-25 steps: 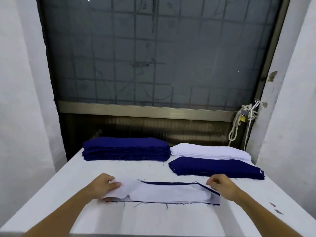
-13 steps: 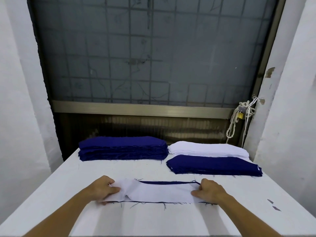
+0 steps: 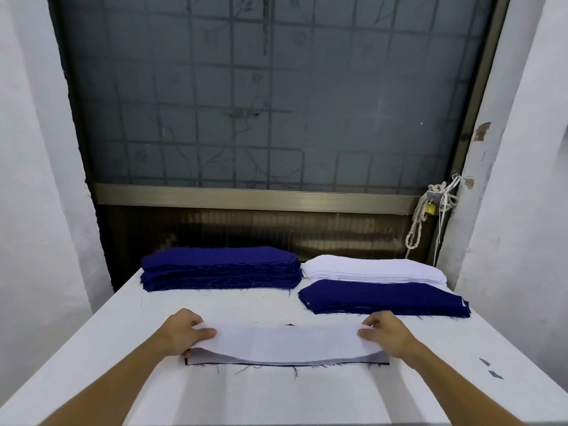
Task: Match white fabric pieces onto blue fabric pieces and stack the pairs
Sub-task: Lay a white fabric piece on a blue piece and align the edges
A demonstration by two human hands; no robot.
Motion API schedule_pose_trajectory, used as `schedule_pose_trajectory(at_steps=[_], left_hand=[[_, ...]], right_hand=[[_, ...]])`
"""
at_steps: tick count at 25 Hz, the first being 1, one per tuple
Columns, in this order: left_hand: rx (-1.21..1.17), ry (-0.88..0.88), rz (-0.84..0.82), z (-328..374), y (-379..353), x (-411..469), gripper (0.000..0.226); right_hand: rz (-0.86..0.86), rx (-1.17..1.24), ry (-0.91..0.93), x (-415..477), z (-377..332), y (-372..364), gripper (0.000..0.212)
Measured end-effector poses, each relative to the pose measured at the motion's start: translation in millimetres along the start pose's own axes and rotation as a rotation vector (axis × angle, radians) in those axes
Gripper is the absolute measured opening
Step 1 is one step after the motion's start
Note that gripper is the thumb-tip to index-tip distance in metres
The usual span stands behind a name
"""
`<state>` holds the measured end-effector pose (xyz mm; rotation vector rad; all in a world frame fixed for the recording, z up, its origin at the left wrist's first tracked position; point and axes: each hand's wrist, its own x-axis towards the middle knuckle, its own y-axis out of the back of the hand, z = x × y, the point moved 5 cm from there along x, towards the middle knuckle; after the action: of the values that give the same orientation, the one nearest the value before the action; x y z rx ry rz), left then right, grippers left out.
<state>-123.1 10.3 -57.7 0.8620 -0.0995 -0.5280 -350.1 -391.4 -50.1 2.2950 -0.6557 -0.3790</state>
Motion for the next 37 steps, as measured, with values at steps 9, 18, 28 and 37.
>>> schedule_pose_trajectory(at_steps=[9, 18, 28, 37], left_hand=[[0.096, 0.055, 0.122, -16.9, -18.1, 2.5, 0.044], [0.145, 0.032, 0.287, -26.0, -19.4, -10.0, 0.04], [0.092, 0.081, 0.535, -27.0, -32.4, -27.1, 0.034], [-0.113, 0.186, 0.544, -26.1, 26.0, 11.9, 0.031]], right_hand=[[0.174, -0.123, -0.055, -13.4, 32.2, -13.2, 0.011], [0.401, -0.281, 0.074, -29.4, 28.2, -22.7, 0.021], [0.438, -0.26, 0.11, -33.0, 28.0, -21.6, 0.011], [0.458, -0.336, 0.108, 3.8, 4.4, -6.9, 0.017]])
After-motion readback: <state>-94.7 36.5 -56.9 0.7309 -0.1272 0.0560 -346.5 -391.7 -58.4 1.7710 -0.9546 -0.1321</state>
